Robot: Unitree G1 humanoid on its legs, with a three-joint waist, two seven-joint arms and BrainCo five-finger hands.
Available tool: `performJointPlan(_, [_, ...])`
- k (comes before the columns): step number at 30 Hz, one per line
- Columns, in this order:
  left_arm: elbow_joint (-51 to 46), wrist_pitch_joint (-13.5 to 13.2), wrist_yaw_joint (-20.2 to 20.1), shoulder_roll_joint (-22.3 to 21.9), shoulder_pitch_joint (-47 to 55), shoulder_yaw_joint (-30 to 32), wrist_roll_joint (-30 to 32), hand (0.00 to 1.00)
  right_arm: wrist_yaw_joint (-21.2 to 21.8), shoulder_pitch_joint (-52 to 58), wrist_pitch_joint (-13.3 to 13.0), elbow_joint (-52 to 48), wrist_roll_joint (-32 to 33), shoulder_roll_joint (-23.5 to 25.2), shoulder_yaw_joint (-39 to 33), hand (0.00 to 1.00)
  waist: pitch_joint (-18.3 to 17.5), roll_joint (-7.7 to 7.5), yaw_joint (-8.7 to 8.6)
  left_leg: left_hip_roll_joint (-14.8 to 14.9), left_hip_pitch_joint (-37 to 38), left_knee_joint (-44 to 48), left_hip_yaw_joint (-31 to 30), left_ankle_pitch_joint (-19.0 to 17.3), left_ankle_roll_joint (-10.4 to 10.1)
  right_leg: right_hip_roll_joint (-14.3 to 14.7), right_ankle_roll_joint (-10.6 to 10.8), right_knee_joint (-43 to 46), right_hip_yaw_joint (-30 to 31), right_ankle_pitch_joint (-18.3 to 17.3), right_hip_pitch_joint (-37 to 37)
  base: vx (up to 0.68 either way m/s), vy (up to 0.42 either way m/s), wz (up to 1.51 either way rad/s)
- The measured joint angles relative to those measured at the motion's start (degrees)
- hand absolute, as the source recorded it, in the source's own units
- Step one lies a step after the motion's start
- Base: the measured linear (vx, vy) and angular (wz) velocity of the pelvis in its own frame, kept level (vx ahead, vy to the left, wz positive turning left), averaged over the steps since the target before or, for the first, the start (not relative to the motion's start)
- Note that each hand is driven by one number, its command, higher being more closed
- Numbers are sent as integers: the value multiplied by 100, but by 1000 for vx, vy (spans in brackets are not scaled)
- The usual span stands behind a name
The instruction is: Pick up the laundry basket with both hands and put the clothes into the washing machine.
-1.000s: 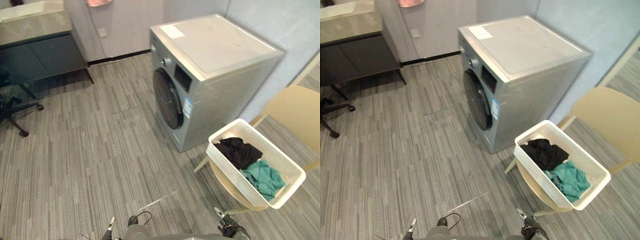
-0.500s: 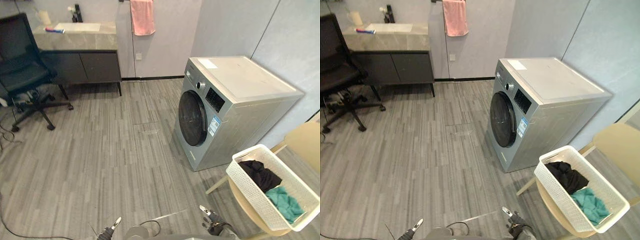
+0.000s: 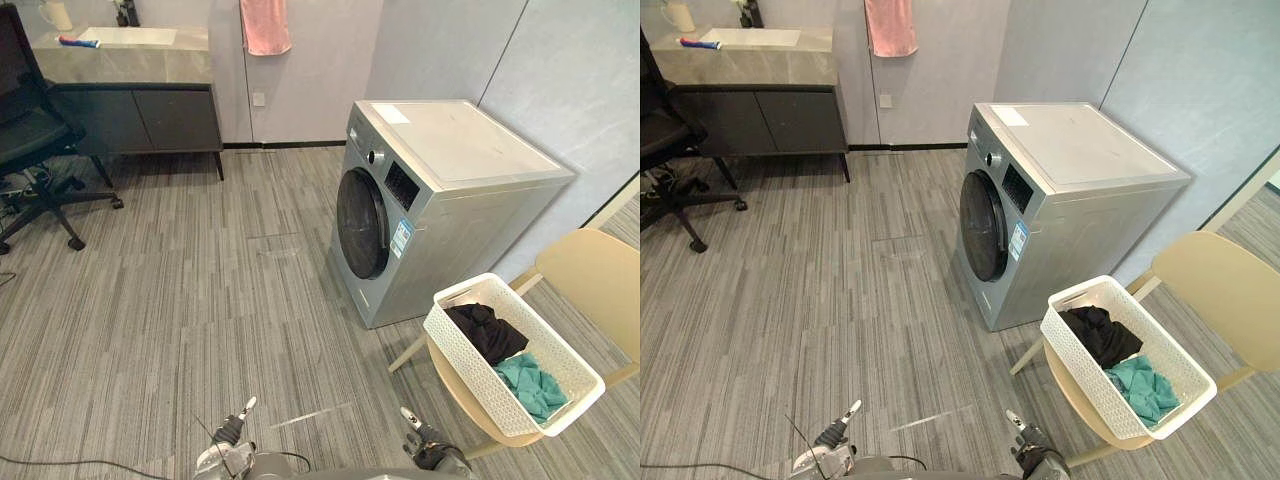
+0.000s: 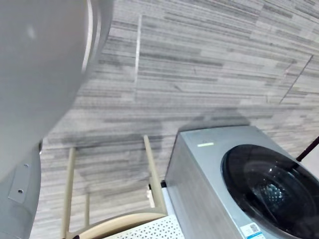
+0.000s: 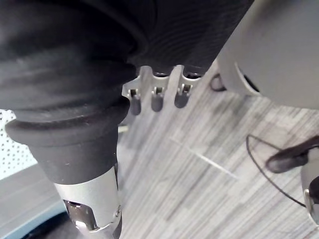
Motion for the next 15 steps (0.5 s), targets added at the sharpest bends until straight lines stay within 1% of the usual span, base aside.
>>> performJointPlan(1, [-27,-20,6,-53,31,51,-11,0,0,-12,13,23,-10,-3,-10,0,8,45,76,-30,-268,667,-159,297,-35,95,-2,37,210,0,21,17,46,-72])
performJointPlan(2, [-7,-33,10,-20,164,59,-35,0,-2,-4,7,60,-12,28,73,0,9,41,233,-42,-331,1096,-136,618,-142,169,-20,99,513,-7,36,18,33,-92])
performJointPlan(3, [-20,-57,12,-12,207,86,-123,0,-2,6,3,85,-12,45,213,0,11,43,278,-48,-372,1287,-108,826,-177,190,-39,84,687,1,60,14,31,-104])
performJointPlan(4, [-14,-98,18,49,294,93,-139,0,0,-8,16,108,-26,102,423,0,28,7,290,-49,-500,1566,39,1345,13,168,-85,20,1042,14,110,20,63,-92])
performJointPlan(5, [30,-90,23,127,333,101,-199,0,5,-20,26,129,-39,114,522,0,67,-92,306,-45,-590,1693,220,1329,309,70,-108,-60,1291,28,171,28,76,-85])
performJointPlan(6, [47,-88,27,150,360,110,-219,0,1,-24,15,116,-52,146,529,0,56,-76,336,-32,-594,1607,230,1010,423,58,-108,-80,1384,28,174,31,74,-73])
performJointPlan(7, [51,-92,28,84,391,178,-245,0,-5,-22,3,103,-64,122,505,0,55,-31,347,11,-568,1212,175,698,467,60,-106,-83,1519,28,163,27,105,-65])
performJointPlan(8, [50,-100,34,-18,445,319,-316,0,-7,-23,-17,76,-68,74,513,0,77,67,350,129,-442,286,155,570,460,63,-91,-80,1653,21,131,56,200,-72])
performJointPlan(9, [51,-92,37,-84,497,501,-369,0,-7,-6,-37,49,-72,32,594,0,92,112,375,240,-276,-752,106,570,460,58,-55,-73,1807,0,68,47,251,-61])
performJointPlan(10, [51,-92,41,-121,536,573,-376,0,-7,10,-40,43,-78,13,691,0,90,119,369,271,-196,-1220,4,569,460,54,-27,-80,1882,-16,64,131,423,-66])
performJointPlan(11, [64,-87,69,-222,614,715,-478,0,-6,89,-63,-67,-130,9,740,0,77,160,381,301,-10,-2030,-212,562,450,45,100,-95,2052,-92,85,139,407,-52])
performJointPlan(12, [65,-92,87,-249,640,710,-496,0,-6,142,-86,-143,-140,-12,788,0,54,249,391,342,41,-2166,-207,586,298,42,155,-99,2094,-122,117,238,519,-47])
performJointPlan(13, [106,-96,106,-238,699,707,-509,0,-1,173,-116,-120,-191,-45,888,0,42,252,376,222,37,-2014,-18,757,10,-124,286,-197,2208,-177,261,190,362,-17])
performJointPlan(14, [123,-104,124,-192,729,709,-513,0,2,205,-108,-114,-204,-49,967,0,-16,156,360,159,49,-1986,136,755,12,-248,363,-299,2285,-173,344,246,375,-16])
performJointPlan(15, [134,-113,140,-121,785,706,-509,0,9,284,-91,-48,-250,-37,1095,0,-125,-20,383,8,72,-1952,504,751,19,-502,445,-394,2489,-189,371,241,304,-18])
